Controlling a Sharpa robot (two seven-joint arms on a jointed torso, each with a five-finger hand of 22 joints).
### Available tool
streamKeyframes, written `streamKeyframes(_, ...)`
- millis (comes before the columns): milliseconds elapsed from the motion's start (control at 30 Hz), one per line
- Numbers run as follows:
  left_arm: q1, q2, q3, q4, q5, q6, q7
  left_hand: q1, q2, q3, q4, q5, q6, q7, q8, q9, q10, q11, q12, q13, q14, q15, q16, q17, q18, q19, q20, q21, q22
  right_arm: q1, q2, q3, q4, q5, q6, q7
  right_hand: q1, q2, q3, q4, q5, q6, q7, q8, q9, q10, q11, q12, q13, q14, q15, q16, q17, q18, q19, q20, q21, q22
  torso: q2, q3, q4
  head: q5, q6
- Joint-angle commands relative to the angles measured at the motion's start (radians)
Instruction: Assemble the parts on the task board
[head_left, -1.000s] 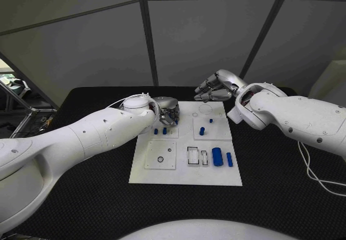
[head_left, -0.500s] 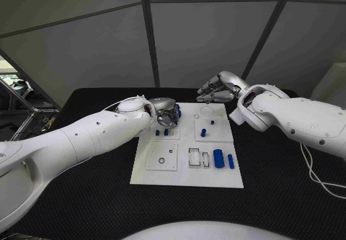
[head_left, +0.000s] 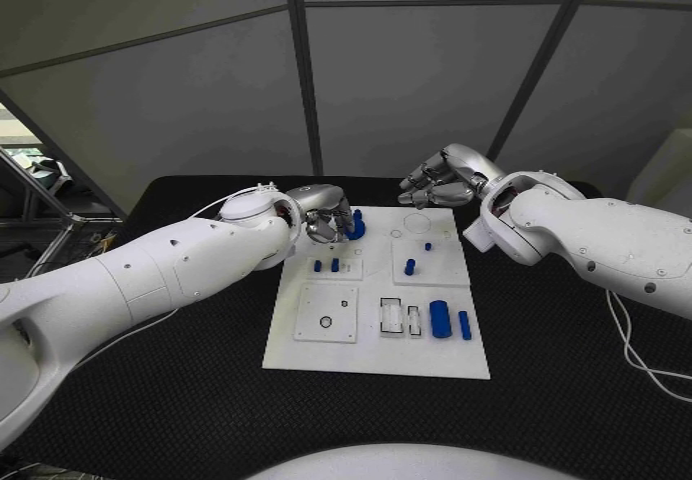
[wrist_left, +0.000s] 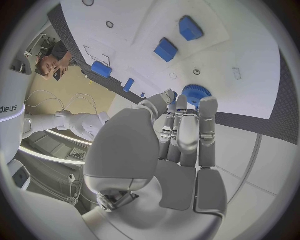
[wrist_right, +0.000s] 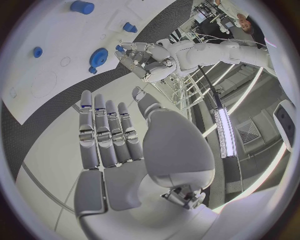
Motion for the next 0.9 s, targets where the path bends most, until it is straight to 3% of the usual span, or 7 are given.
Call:
streamKeyframes(33, 0.002, -0.021, 0.005, 0.012, 0.032, 0.006, -0.012, -0.008, -0.002, -0.006, -0.001, 0.005, 0.006, 0.001, -0.002, 0.001, 0.006, 0.002, -0.005, -0.001, 0.007, -0.002, 0.004, -0.001, -0.041, 0.007, -0.002, 0.007, 0.002, 0.002, -0.002, 0.001, 0.0, 0.005, -0.001, 0.012, -0.008, 0.001, 0.0, -0.004, 0.004, 0.004, 0.005, -0.005, -0.001, -0.004, -0.001, -0.003, -0.001, -0.004, 0.004, -0.006, -0.002, 0.008, -0.001, 0.004, -0.006, -0.001, 0.001, 0.0, -0.0032, 0.0, -0.002)
streamKeyframes(333, 0.001, -0.055, 0.008, 0.006, 0.043, 0.043, -0.021, -0.008, -0.002, -0.006, -0.002, 0.006, 0.006, 0.001, -0.002, 0.001, 0.005, 0.002, -0.006, -0.002, 0.006, -0.002, 0.001, -0.004, -0.04, 0.005, -0.002, 0.004, -0.001, 0.002, -0.003, 0.001, -0.001, 0.005, -0.001, 0.012, -0.009, 0.001, 0.0, -0.003, 0.004, 0.004, 0.005, -0.005, -0.001, -0.004, -0.001, -0.004, -0.001, -0.004, 0.004, -0.006, -0.002, 0.008, -0.001, 0.004, -0.006, -0.002, 0.001, 0.0, -0.003, 0.003, -0.005)
streamKeyframes(633, -0.007, -0.043, 0.008, -0.015, 0.046, 0.074, -0.021, -0.01, -0.003, -0.006, -0.002, 0.003, 0.006, 0.002, -0.004, -0.001, 0.004, 0.003, -0.008, -0.003, 0.005, -0.001, 0.0, -0.007, -0.039, 0.002, -0.002, 0.001, -0.002, 0.002, -0.002, 0.001, -0.002, 0.006, 0.001, 0.013, -0.009, 0.001, 0.0, -0.003, 0.004, 0.004, 0.005, -0.005, -0.001, -0.004, -0.001, -0.004, -0.001, -0.004, 0.004, -0.006, -0.002, 0.008, -0.001, 0.004, -0.006, -0.002, 0.001, 0.0001, -0.0056, 0.007, -0.007)
streamKeyframes(900, -0.011, -0.035, 0.008, -0.027, 0.046, 0.091, -0.02, -0.012, -0.003, -0.007, -0.002, 0.0, 0.005, 0.002, -0.006, -0.001, 0.003, 0.003, -0.01, -0.004, 0.005, -0.001, 0.0, -0.009, -0.039, 0.001, -0.002, 0.001, -0.001, 0.002, -0.002, 0.001, -0.002, 0.006, 0.001, 0.013, -0.01, 0.001, -0.001, -0.003, 0.004, 0.004, 0.005, -0.005, -0.001, -0.004, -0.001, -0.004, -0.001, -0.004, 0.005, -0.007, -0.002, 0.008, -0.001, 0.004, -0.007, -0.002, 0.001, 0.0009, -0.0039, 0.004, -0.007)
